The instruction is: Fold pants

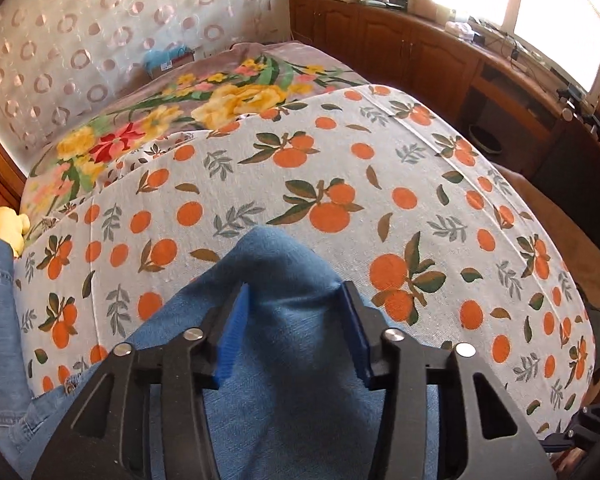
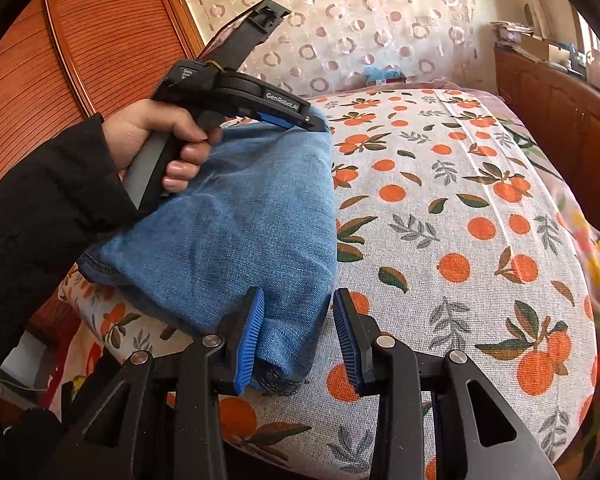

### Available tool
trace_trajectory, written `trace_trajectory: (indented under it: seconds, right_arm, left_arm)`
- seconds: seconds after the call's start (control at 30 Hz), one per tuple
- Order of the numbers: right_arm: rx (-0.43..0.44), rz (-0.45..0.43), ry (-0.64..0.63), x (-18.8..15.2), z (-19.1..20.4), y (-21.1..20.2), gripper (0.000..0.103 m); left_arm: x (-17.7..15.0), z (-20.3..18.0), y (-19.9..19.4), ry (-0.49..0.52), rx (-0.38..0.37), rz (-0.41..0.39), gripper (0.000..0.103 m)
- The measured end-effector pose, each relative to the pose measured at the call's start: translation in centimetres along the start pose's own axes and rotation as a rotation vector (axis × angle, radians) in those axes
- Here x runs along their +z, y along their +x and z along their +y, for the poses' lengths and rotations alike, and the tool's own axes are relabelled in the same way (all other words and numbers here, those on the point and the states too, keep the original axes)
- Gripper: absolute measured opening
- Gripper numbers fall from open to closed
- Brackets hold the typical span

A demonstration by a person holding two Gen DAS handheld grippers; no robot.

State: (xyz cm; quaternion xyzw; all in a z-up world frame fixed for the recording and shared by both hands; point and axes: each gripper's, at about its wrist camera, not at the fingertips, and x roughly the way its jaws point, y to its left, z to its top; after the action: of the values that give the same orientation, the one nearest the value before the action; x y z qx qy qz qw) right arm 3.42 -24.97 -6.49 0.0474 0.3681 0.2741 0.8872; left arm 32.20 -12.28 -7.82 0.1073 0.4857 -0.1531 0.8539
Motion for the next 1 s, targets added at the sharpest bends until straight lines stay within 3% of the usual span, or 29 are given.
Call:
trace_trajectory:
  seconds: [0.1, 0.2, 0.33, 0.47, 0.53, 0.7, 0.73, 0.83, 1.0]
  right_arm:
    - [0.002, 0.000, 0.003, -0.1, 0.2, 0.1, 0.037]
    - [0.002, 0.000, 0.004, -0.1, 0.3, 0.2, 0.037]
    - [0.002, 0.001, 0.005, -0.1, 0.3, 0.3, 0.037]
    - [0.008, 0.003, 0.000, 0.0, 0.4, 0.3, 0.037]
    - [0.022, 0.007, -0.002, 0.0, 0.3, 0.4, 0.037]
    - [0.040, 0.026, -0.015, 0.2, 0.4, 0.8, 0.037]
    - [0.036, 0.031, -0.025, 0.3, 0.5, 0.9, 0.034]
    - [0.066, 0.043, -0.037, 0.5, 0.9, 1.2, 0.011]
    - [0.069, 0.012, -0.058, 1.2, 1.6, 0.4, 0.006]
  left_arm:
    - [0.4, -0.6, -0.8, -0.004, 0.018, -0.013, 0.050]
    - [0.9, -1.5, -1.7, -0.006, -0.040, -0.034, 0.050]
    - [1.4, -2.8, 0.0, 0.026, 0.054, 0.054, 0.050]
    - [1.4, -2.9, 0.5, 0.037, 0.075, 0.069, 0.049]
    - [1.4, -2.9, 0.7, 0.052, 0.091, 0.068, 0.035]
    - [1.0, -2.2, 0.5, 0.069, 0.071, 0.067, 0.017]
    - [0.9, -2.0, 0.4, 0.062, 0.059, 0.063, 0.013]
    - [0.6, -1.6, 0.0, 0.040, 0.042, 0.043, 0.007]
    - [0.3, -0.8, -2.1, 0.002, 0.016, -0.035, 0.006]
